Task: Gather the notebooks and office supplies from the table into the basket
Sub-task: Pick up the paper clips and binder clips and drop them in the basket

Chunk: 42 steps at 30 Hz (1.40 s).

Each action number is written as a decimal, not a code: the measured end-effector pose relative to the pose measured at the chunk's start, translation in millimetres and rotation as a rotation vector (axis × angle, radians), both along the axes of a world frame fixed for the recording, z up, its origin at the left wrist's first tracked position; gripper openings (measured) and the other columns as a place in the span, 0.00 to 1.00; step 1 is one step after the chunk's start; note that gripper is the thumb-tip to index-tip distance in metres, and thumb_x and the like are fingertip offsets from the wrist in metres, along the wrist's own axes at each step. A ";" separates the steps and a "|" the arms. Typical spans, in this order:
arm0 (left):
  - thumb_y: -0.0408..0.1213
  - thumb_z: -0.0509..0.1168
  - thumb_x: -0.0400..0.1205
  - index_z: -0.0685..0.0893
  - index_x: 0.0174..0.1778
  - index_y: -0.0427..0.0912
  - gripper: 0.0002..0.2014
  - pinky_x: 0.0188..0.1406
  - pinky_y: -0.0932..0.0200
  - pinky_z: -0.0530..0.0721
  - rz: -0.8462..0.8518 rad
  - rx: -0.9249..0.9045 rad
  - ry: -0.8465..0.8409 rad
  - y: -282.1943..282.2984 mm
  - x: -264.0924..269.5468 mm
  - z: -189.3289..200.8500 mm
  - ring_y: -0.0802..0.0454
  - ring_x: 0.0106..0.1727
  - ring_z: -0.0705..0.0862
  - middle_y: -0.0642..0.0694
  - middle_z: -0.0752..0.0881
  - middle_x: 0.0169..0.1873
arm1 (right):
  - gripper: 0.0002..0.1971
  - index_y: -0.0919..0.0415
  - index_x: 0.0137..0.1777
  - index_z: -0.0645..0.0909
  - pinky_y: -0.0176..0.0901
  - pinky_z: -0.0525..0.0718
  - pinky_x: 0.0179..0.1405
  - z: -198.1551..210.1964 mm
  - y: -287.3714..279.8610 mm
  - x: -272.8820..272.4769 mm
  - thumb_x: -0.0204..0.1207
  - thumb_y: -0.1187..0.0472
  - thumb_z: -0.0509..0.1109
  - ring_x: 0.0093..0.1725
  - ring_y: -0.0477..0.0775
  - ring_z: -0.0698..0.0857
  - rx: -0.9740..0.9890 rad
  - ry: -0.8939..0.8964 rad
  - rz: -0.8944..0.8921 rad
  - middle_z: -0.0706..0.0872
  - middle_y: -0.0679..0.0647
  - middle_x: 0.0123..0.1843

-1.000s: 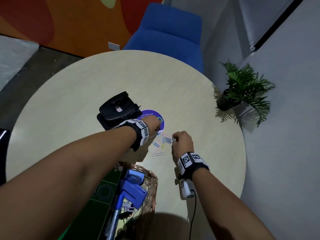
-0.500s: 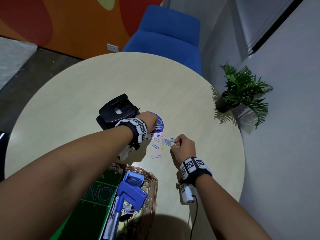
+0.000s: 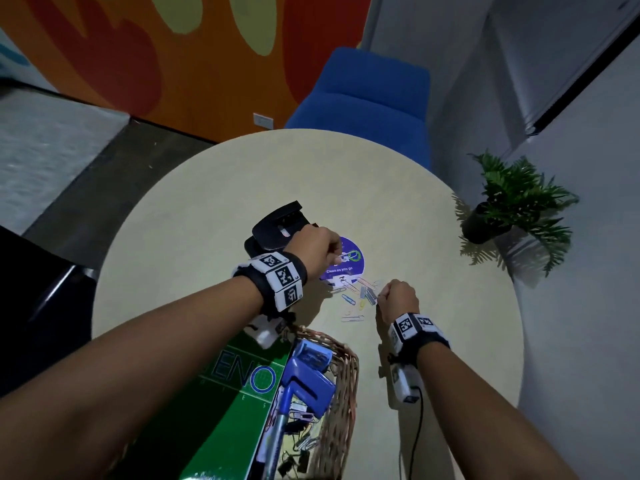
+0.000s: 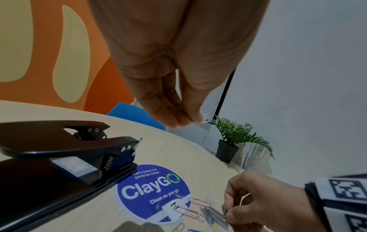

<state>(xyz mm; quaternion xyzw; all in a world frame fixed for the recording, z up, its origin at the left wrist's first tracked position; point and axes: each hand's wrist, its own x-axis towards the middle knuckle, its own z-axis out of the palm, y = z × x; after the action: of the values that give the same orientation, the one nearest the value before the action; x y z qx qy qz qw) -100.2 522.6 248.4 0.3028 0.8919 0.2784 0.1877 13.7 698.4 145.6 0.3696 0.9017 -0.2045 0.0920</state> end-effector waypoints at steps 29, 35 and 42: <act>0.35 0.62 0.84 0.87 0.59 0.41 0.11 0.50 0.65 0.82 -0.135 -0.123 -0.284 -149.2 97.5 2.5 0.53 0.49 0.88 0.46 0.91 0.49 | 0.10 0.57 0.56 0.87 0.31 0.83 0.45 100.3 -159.1 149.8 0.78 0.62 0.70 0.42 0.42 0.86 -0.645 0.139 0.352 0.91 0.53 0.47; 0.46 0.66 0.80 0.85 0.61 0.49 0.14 0.58 0.52 0.84 -0.141 -0.200 0.000 -98.8 55.1 17.0 0.49 0.54 0.86 0.51 0.90 0.52 | 0.08 0.59 0.52 0.88 0.21 0.78 0.33 107.4 -97.5 108.5 0.74 0.65 0.73 0.29 0.32 0.83 -0.477 0.302 0.170 0.88 0.49 0.38; 0.39 0.66 0.81 0.85 0.63 0.44 0.15 0.61 0.55 0.79 -0.450 -0.511 0.067 23.0 -2.8 -1.8 0.43 0.64 0.82 0.42 0.86 0.62 | 0.09 0.60 0.50 0.87 0.49 0.88 0.50 38.1 -15.3 34.8 0.70 0.66 0.73 0.43 0.61 0.89 -0.316 0.271 -0.177 0.90 0.58 0.41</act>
<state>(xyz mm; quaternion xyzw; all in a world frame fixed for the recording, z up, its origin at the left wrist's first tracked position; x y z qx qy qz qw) -102.9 545.6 246.6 0.4441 0.8493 -0.0127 0.2851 48.5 683.1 183.7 0.3973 0.8268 -0.3981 0.0086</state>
